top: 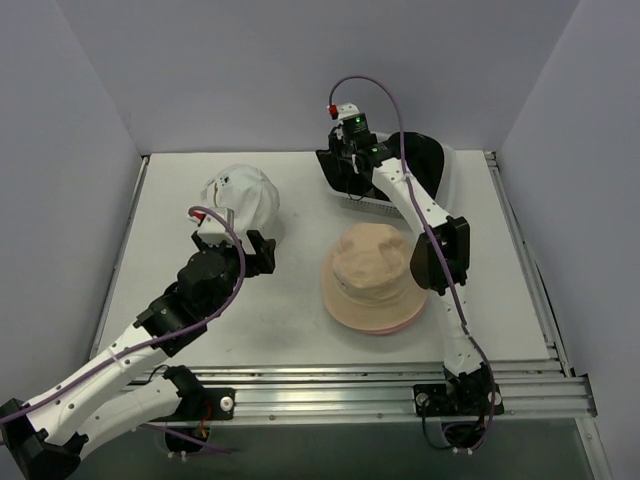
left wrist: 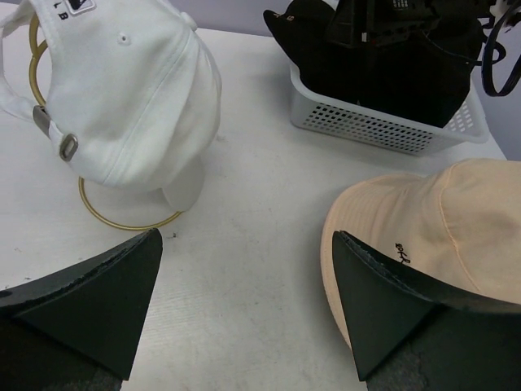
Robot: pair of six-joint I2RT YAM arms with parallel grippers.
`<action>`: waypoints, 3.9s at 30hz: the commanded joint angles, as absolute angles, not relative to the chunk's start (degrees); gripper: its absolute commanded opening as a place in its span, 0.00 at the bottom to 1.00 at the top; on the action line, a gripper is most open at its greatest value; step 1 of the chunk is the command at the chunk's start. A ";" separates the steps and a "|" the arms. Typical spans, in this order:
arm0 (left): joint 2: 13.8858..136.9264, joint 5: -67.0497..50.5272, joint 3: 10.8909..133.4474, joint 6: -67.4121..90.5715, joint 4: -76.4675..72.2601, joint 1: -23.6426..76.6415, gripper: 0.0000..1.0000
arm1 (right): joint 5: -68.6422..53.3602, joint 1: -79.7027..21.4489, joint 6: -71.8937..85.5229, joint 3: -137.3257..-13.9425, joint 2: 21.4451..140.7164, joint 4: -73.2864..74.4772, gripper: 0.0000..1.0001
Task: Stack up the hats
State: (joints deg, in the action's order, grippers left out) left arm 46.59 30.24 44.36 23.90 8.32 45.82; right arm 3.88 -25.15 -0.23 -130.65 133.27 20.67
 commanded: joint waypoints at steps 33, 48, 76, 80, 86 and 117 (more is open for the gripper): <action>38.06 36.65 41.05 21.53 4.40 46.14 0.94 | -0.18 -26.46 -4.48 -137.99 138.25 30.06 0.37; 37.53 36.65 40.96 21.62 4.75 46.14 0.94 | 3.52 -26.54 -3.96 -137.03 131.24 22.95 0.00; 36.47 37.44 40.52 21.80 4.83 46.14 0.94 | 1.66 -29.79 -9.05 -134.39 132.36 25.75 0.48; 36.47 37.35 40.60 21.80 4.83 46.14 0.94 | 4.48 -29.53 -10.89 -134.65 134.82 26.80 0.49; 36.56 37.44 40.61 21.88 4.83 46.14 0.94 | 4.31 -28.48 -11.95 -135.44 137.19 27.59 0.50; 35.68 37.18 41.13 22.50 5.45 46.14 0.94 | 8.88 -28.91 -14.15 -120.95 109.70 4.14 0.00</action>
